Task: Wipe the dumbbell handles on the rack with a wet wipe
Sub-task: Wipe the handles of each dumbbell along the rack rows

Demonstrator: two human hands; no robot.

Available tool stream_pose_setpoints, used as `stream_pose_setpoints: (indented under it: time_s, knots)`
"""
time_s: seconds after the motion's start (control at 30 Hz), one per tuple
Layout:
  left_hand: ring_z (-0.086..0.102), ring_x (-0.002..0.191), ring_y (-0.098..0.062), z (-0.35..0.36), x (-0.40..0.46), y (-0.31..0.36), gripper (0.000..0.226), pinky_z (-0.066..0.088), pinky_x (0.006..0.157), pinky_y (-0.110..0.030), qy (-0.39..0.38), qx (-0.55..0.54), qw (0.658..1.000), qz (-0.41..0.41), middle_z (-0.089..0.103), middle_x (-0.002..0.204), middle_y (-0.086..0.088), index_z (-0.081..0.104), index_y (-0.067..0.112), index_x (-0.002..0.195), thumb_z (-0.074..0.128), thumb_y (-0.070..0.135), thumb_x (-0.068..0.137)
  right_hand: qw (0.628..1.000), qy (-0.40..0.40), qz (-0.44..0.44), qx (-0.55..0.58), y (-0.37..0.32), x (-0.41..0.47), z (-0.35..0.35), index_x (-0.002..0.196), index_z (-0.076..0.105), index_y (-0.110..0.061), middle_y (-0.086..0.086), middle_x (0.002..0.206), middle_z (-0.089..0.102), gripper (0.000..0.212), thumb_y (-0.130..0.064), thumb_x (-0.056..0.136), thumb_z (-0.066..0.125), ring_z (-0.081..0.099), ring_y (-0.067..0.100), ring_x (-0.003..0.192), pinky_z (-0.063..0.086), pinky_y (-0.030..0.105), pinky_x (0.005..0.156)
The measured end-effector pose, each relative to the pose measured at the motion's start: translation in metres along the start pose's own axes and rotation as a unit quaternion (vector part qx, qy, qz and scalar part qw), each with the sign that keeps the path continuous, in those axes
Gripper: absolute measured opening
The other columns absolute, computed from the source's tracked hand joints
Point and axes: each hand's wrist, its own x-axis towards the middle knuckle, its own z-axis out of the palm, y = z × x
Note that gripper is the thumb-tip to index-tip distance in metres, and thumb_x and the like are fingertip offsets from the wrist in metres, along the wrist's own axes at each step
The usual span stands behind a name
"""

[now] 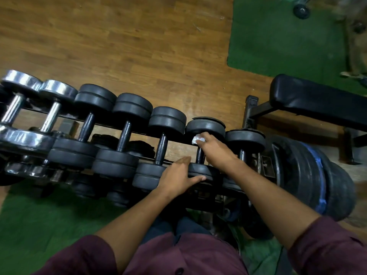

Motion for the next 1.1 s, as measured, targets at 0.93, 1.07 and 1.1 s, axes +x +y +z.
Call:
stream_pose_setpoints:
  time_s: [0.93,1.07,1.1]
  knots:
    - [0.061,0.117,-0.024,0.002,0.002,-0.002,0.083,0.055,0.089,-0.04,0.002,0.019,1.0,0.012,0.063,0.131,-0.002,0.05,0.016,0.139,0.065,0.074,0.081,0.842,0.064,0.368,0.39,0.001,0.003,0.01,0.082,0.066,-0.022,-0.001,0.086,0.069,0.017,-0.009,0.083,0.055,0.065,0.02,0.083,0.056,0.035,0.074]
    - [0.062,0.112,-0.024,0.001,0.002,-0.002,0.079,0.054,0.083,-0.038,0.003,0.025,1.0,0.013,0.064,0.125,-0.001,0.051,0.017,0.134,0.065,0.074,0.081,0.823,-0.028,0.371,0.428,0.004,0.003,0.022,0.07,0.066,-0.017,0.0,0.073,0.073,0.01,-0.007,0.07,0.071,0.072,0.019,0.075,0.062,0.041,0.076]
    - [0.062,0.112,-0.024,0.001,0.002,-0.002,0.08,0.054,0.083,-0.038,0.002,0.025,1.0,0.012,0.064,0.126,-0.001,0.051,0.017,0.135,0.065,0.074,0.081,0.813,-0.035,0.375,0.445,0.006,0.002,0.024,0.067,0.066,-0.016,0.0,0.07,0.073,0.012,-0.007,0.067,0.073,0.073,0.019,0.074,0.063,0.043,0.076]
